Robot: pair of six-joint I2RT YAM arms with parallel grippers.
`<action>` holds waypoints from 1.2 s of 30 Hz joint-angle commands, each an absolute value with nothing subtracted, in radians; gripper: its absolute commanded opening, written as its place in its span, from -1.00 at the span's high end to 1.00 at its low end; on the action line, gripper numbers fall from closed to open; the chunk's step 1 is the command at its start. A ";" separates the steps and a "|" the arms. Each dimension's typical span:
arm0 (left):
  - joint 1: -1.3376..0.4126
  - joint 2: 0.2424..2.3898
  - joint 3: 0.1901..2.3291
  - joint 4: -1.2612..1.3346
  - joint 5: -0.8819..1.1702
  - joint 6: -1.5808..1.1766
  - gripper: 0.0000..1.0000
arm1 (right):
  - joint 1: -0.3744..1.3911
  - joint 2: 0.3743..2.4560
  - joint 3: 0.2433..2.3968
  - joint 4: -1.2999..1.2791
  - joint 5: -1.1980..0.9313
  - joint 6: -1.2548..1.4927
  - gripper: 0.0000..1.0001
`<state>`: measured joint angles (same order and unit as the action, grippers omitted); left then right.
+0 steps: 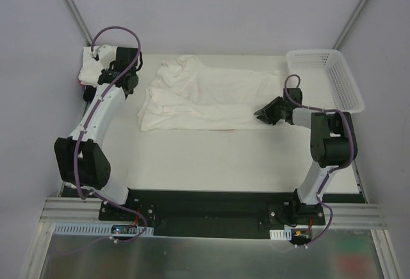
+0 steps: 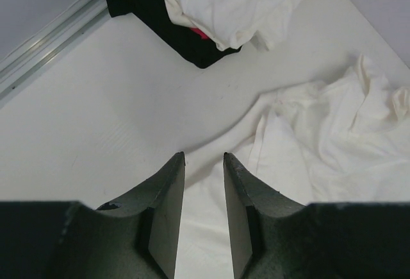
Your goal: Fold and stack the t-shirts
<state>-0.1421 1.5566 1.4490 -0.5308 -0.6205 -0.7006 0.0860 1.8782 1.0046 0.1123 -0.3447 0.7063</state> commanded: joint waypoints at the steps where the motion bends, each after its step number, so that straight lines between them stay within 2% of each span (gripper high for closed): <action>1: -0.138 1.536 1.479 -0.520 -0.669 -0.660 0.40 | 0.045 1.738 0.910 0.026 -0.233 0.692 0.42; 6: -0.138 1.523 1.447 -0.506 -0.640 -0.689 0.40 | 0.023 1.605 0.813 -0.009 -0.190 0.661 0.41; 12: -0.152 1.511 1.376 -0.492 -0.574 -0.724 0.42 | 0.006 1.557 0.804 -0.034 -0.187 0.638 0.41; 16: -0.195 1.517 1.341 -0.459 -0.509 -0.712 0.41 | 0.018 1.581 0.896 -0.032 -0.210 0.614 0.39; 21: -0.212 1.595 1.353 -0.330 -0.344 -0.542 0.41 | 0.057 1.701 1.133 -0.075 -0.239 0.568 0.38; 26: -0.212 1.663 1.348 -0.275 -0.212 -0.514 0.42 | 0.097 1.834 1.308 -0.153 -0.267 0.476 0.37; 36: -0.212 1.617 1.315 -0.262 -0.247 -0.477 0.42 | 0.045 1.830 1.151 -0.066 -0.273 0.535 0.37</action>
